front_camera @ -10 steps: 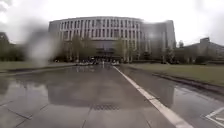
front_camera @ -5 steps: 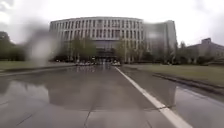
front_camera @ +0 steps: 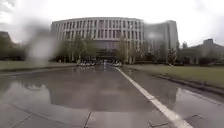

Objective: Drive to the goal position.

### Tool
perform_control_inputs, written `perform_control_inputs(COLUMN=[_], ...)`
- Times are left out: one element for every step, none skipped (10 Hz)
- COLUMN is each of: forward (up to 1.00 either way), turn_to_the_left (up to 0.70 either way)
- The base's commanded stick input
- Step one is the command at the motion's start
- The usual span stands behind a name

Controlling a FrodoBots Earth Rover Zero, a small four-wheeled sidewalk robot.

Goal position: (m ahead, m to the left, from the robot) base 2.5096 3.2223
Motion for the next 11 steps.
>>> perform_control_inputs(forward=[0.7,0.7,0.7,0.7,0.7,0.7,0.7,0.7,0.7,0.7,0.7], turn_to_the_left=[0.0,0.0,0.0,0.0,0.0,0.0,0.0,0.0,0.0,0.0,0.0])
